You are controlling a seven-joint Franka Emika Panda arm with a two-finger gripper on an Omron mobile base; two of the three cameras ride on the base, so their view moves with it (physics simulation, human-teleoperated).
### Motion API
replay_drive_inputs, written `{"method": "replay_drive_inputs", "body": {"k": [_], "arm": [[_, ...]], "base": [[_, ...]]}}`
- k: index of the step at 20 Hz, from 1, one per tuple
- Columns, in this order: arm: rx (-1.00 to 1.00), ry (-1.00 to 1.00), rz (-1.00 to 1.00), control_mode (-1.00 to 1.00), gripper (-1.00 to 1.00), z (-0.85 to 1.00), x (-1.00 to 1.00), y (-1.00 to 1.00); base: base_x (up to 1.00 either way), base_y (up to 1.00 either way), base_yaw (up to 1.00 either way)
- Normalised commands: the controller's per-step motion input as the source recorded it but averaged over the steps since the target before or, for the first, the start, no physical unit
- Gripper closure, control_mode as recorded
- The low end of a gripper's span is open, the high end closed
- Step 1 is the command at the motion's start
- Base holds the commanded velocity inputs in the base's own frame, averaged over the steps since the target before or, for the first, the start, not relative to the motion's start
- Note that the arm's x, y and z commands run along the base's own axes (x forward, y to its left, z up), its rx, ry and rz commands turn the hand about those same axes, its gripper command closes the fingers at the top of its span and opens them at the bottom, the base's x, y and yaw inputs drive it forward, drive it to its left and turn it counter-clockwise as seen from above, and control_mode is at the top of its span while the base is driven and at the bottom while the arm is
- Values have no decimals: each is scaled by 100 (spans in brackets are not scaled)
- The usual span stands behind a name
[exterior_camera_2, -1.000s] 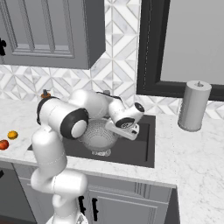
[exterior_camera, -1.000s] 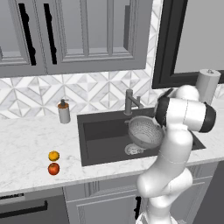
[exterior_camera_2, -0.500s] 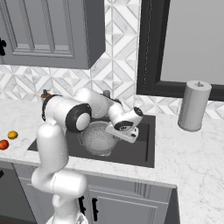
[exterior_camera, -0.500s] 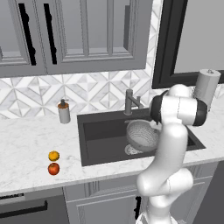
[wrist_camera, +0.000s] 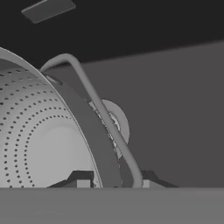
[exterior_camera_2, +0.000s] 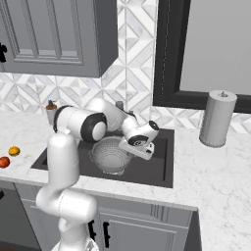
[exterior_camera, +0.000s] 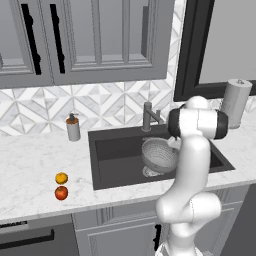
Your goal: Put the colander in the sink, put the tangerine, apple in the colander, and turn on the sink faucet and pour water over the colander.
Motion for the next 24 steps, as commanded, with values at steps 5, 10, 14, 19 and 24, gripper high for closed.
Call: {"method": "replay_drive_inputs", "body": {"k": [5,10,14,19,24], "arm": [[0,2,0,-100,100,-25,23,5],[0,4,0,-100,100,-28,13,1],[0,2,0,-100,100,-26,17,1],[-1,2,0,-100,100,-24,20,0],[0,5,0,-100,100,-26,21,0]], "base": [[0,0,0],[0,0,0],[0,0,0],[0,0,0],[0,0,0]]}}
